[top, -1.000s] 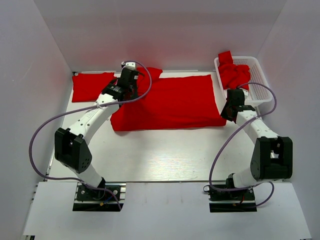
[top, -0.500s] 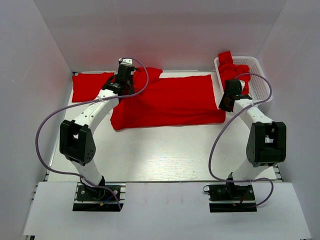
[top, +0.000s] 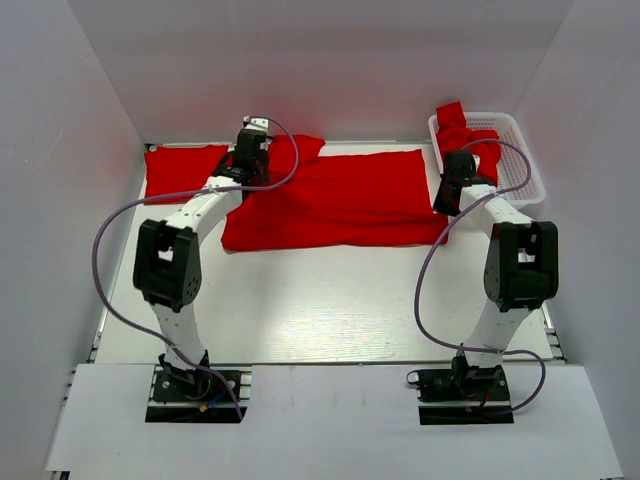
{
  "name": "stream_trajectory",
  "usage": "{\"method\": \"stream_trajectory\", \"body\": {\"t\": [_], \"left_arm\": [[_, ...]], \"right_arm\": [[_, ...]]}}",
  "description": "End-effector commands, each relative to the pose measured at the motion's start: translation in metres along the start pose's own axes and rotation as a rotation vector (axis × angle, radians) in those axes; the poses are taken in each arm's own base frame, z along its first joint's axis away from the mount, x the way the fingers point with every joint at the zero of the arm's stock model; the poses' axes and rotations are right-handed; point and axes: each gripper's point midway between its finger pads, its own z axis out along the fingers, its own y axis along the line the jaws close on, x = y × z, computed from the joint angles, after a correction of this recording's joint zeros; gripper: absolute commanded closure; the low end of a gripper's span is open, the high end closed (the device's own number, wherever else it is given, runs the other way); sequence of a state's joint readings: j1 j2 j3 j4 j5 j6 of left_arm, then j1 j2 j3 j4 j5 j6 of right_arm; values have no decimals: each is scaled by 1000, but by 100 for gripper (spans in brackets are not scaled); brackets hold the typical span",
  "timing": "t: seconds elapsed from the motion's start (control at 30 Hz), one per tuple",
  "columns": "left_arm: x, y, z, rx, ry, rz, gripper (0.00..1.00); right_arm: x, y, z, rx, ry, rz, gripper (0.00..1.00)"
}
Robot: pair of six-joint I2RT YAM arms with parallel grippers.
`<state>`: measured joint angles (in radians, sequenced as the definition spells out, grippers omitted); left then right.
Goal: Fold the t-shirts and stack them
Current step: Fold the flattened tshirt in 1/3 of the way
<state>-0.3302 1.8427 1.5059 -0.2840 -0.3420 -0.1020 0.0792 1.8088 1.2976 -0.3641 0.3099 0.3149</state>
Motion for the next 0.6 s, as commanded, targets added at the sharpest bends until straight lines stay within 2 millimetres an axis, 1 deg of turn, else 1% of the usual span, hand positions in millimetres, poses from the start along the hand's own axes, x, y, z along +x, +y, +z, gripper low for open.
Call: {"method": "stream_trajectory", "body": {"t": [0.0,0.03,0.07,0.1,0.13,0.17,0.2,0.23,0.27,0.3,0.33,0.37,0.4,0.43,0.5,0.57], "left_arm": [[-3,-1,22,12,-4,20,100],[-2,-1,25,1,-1,21,100],[-4,3,31,-8,-8,13,97],[2,2,38,-9,6,18,92],[1,5,43,-17,7,4,66],[-9,3,45,-15,-13,-3,46],[-12,2,48,-15,-18,-4,22],[-6,9,57,-39,5,-2,0],[-22,7,58,-37,-19,-19,0],[-26,6,60,-37,-19,-20,0],[-38,5,59,-37,-25,-22,0],[-35,4,66,-38,-8,-5,0],[-37,7,68,-38,0,-8,0],[-50,8,62,-37,-10,-11,0],[-45,6,64,-26,11,-5,0],[-52,8,56,-25,2,-7,0]], "right_arm": [[-28,8,2,-18,-69,-21,100],[-30,10,2,-24,-69,-28,100],[-37,14,1,-35,-81,-28,99],[-32,14,7,-32,-60,-35,96],[-32,18,8,-52,-53,-45,93],[-37,20,8,-61,-55,-47,91],[-38,22,8,-66,-56,-53,87],[-37,27,7,-88,-47,-57,82],[-38,29,6,-105,-47,-58,79],[-37,33,4,-127,-44,-60,78],[-42,36,0,-141,-60,-61,75],[-39,41,-1,-169,-51,-76,72],[-40,42,-3,-176,-55,-75,70],[-39,42,-3,-177,-52,-77,67],[-36,44,-4,-188,-43,-81,60],[-33,46,-5,-203,-35,-86,51]]}}
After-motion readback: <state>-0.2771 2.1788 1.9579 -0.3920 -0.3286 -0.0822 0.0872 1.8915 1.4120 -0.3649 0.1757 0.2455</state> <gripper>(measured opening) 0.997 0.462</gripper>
